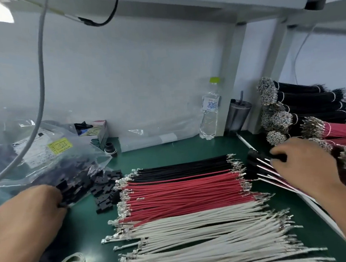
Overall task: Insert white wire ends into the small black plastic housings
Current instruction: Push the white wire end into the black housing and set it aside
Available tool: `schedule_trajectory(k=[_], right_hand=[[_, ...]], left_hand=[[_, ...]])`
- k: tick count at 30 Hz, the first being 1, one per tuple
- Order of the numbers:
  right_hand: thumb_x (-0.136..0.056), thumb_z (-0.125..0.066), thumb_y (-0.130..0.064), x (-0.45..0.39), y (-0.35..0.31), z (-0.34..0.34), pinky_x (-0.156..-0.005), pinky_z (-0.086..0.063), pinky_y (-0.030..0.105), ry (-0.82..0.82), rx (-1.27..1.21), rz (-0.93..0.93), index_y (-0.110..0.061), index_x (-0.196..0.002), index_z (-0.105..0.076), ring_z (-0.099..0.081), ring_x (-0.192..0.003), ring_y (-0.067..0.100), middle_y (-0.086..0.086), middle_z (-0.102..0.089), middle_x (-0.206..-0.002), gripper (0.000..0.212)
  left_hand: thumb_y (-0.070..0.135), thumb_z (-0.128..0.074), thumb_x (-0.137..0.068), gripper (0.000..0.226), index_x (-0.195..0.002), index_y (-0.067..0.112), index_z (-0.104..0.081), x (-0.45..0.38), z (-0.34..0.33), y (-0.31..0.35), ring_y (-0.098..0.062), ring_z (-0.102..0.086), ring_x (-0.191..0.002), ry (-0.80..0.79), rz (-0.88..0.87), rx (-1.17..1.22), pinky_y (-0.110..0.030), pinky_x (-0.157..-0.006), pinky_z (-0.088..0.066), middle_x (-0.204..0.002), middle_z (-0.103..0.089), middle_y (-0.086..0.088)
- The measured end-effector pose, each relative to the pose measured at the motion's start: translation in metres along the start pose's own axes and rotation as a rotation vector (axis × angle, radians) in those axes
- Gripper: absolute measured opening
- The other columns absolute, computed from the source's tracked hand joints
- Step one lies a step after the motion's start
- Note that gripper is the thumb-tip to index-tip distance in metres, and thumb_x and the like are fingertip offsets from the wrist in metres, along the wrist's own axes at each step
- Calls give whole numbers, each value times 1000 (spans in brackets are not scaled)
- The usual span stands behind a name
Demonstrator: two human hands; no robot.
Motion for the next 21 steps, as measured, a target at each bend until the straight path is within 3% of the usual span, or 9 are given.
schedule_trajectory(k=[2,5,11,13,16,18,21], right_hand=[[-88,-71,-27,-1,-61,5,-76,-47,29,46,-236,155,-30,-105,-77,-58,-98,13,-10,-66,-105,18],[-91,-69,-26,0,-160,-17,-89,-47,30,-86,-426,357,-34,-109,-75,-55,-99,3,-17,-66,-108,21],[-104,-51,-28,5,-281,-93,-107,-44,40,-408,-449,479,-28,-138,-60,-50,-132,23,0,-58,-141,35],[-104,-51,-33,4,-291,-102,-104,-45,42,-419,-382,503,-29,-137,-61,-52,-128,26,2,-58,-138,34],[-98,-64,-35,-2,-291,-95,-90,-48,35,-363,-417,484,-28,-121,-71,-60,-113,21,-3,-64,-121,25],[-96,-67,-34,-2,-289,-88,-82,-45,30,-314,-412,512,-27,-112,-75,-63,-105,19,-6,-66,-109,19],[-99,-63,-29,4,-290,-76,-80,-53,33,-201,-339,616,-24,-111,-77,-64,-100,20,-5,-69,-105,19]], left_hand=[[19,-81,-51,42,-44,27,-40,10,26,25,-16,-48,-35,-36,28,14,-26,-41,-49,-41,-38,14],[15,-79,-57,36,-47,25,-47,24,59,49,-22,-54,-42,95,36,-98,-32,-47,-54,-46,-47,7],[14,-72,-58,16,-59,21,-58,41,86,77,-24,-58,-56,32,51,-214,-33,-52,-56,-61,-53,7],[15,-72,-63,14,-61,18,-58,43,90,83,-25,-58,-61,15,51,-203,-35,-57,-57,-68,-51,4],[17,-73,-70,24,-57,15,-54,46,91,89,-25,-57,-63,-10,36,-193,-36,-58,-56,-70,-49,0],[12,-70,-72,18,-61,14,-55,47,89,89,-26,-58,-65,-30,46,-232,-37,-59,-58,-69,-51,0],[8,-66,-71,11,-68,17,-61,45,87,88,-27,-60,-70,-20,58,-282,-37,-61,-59,-72,-55,2]])
Point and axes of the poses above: each hand's wrist, its own x-axis away from the middle knuckle, its own z-axis out of the back of the hand, y = z × x, the point moved 10 cm from there along -x, towards the middle knuckle
